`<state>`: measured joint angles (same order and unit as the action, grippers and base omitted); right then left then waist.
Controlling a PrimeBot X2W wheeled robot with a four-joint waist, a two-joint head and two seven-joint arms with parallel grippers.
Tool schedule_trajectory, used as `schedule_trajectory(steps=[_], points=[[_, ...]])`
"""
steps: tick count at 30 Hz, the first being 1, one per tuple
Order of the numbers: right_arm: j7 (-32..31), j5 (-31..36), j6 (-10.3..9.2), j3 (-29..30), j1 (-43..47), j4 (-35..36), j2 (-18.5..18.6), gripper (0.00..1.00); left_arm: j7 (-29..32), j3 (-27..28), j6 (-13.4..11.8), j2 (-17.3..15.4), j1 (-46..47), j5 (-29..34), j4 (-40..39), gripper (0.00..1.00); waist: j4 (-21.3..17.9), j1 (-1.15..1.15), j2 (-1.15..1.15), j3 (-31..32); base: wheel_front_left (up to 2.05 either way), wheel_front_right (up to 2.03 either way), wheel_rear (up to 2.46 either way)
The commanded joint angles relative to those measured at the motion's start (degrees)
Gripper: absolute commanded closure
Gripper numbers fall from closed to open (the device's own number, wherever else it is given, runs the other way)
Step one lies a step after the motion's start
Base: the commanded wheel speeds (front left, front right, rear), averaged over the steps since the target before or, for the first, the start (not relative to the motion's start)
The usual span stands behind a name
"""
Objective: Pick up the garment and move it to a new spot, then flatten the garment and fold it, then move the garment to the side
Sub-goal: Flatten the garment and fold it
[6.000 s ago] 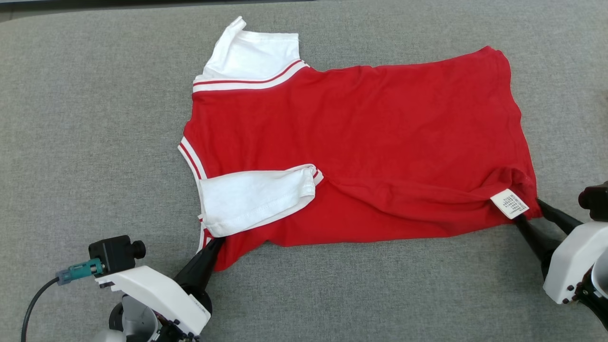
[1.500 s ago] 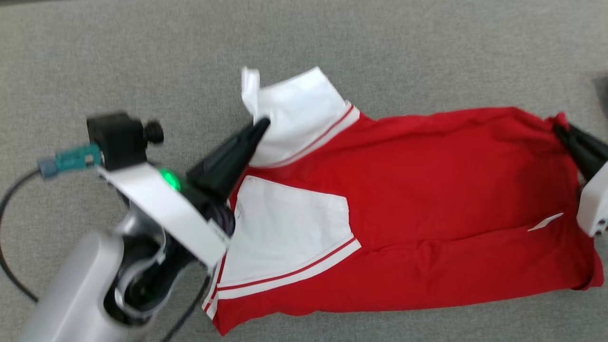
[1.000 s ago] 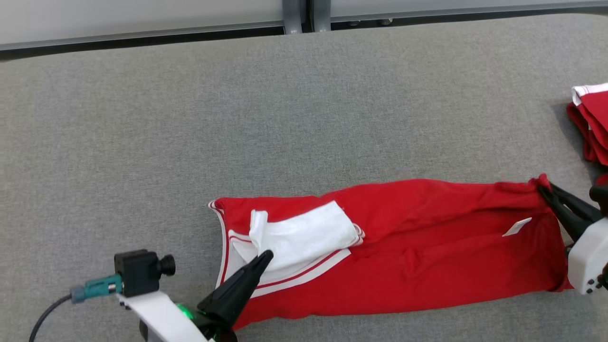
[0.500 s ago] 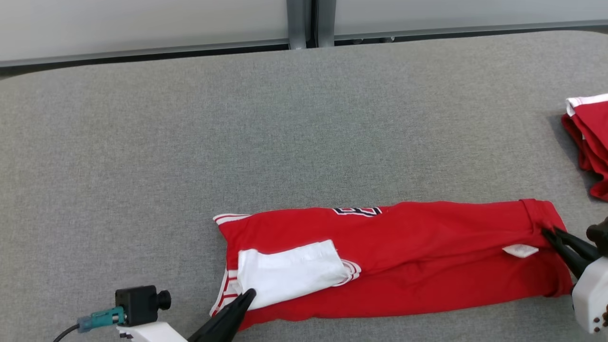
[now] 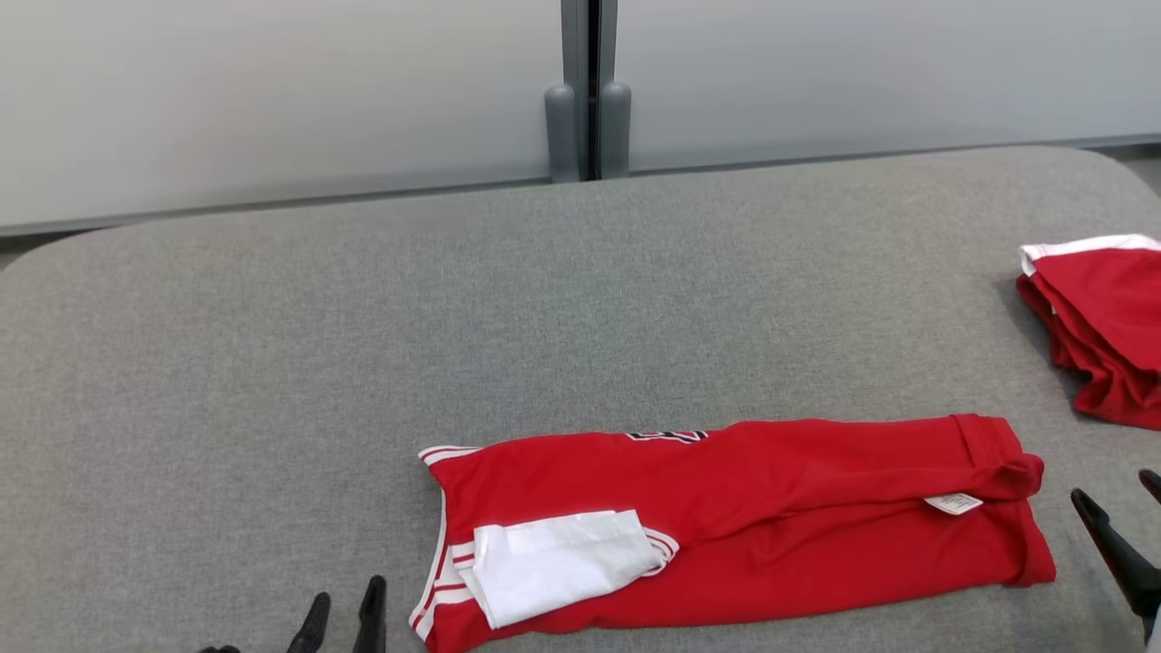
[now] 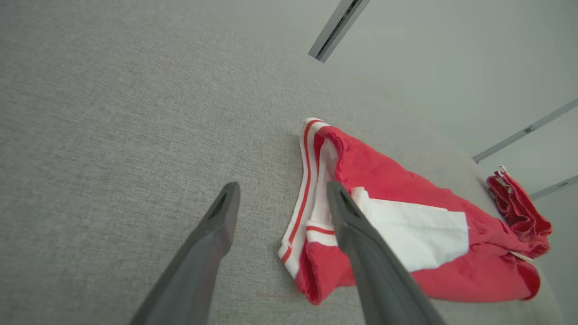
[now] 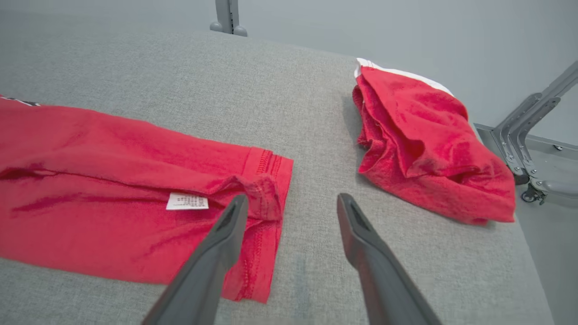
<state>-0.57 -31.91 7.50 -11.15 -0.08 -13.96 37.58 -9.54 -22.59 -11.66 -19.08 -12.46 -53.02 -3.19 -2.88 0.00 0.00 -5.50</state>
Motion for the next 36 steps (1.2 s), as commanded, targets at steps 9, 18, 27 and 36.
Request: schedule_trajectory(steps=[9, 18, 27, 36], points=[[-7.1, 4.2, -0.02, 10.1, 2.8, 3.2, -11.0, 0.0, -5.6, 4.3, 3.4, 5.1, 1.7, 10.1, 0.4, 0.0, -0.3, 0.0, 0.0, 1.1, 0.0, 0.0, 0.0], [-10.9, 6.9, -0.02, 14.1, -4.6, -3.9, -18.1, 0.0, -5.7, 9.7, 10.0, 12.7, 1.1, 20.5, 2.4, 0.0, 0.8, 0.0, 0.0, -1.6, 0.0, 0.0, 0.0], [-12.6, 8.2, -0.02, 14.1, -9.9, -14.1, -21.1, 0.0, -5.7, 11.2, 13.7, 15.2, 2.0, 26.0, 4.8, 0.0, 2.3, 0.0, 0.0, -4.1, 0.0, 0.0, 0.0], [-16.7, 4.9, -0.02, 10.3, -11.3, -17.8, -20.7, 0.0, -5.7, 13.0, 15.6, 15.9, 2.2, 27.9, 5.5, 0.0, 3.0, 0.0, 0.0, -4.8, 0.0, 0.0, 0.0]])
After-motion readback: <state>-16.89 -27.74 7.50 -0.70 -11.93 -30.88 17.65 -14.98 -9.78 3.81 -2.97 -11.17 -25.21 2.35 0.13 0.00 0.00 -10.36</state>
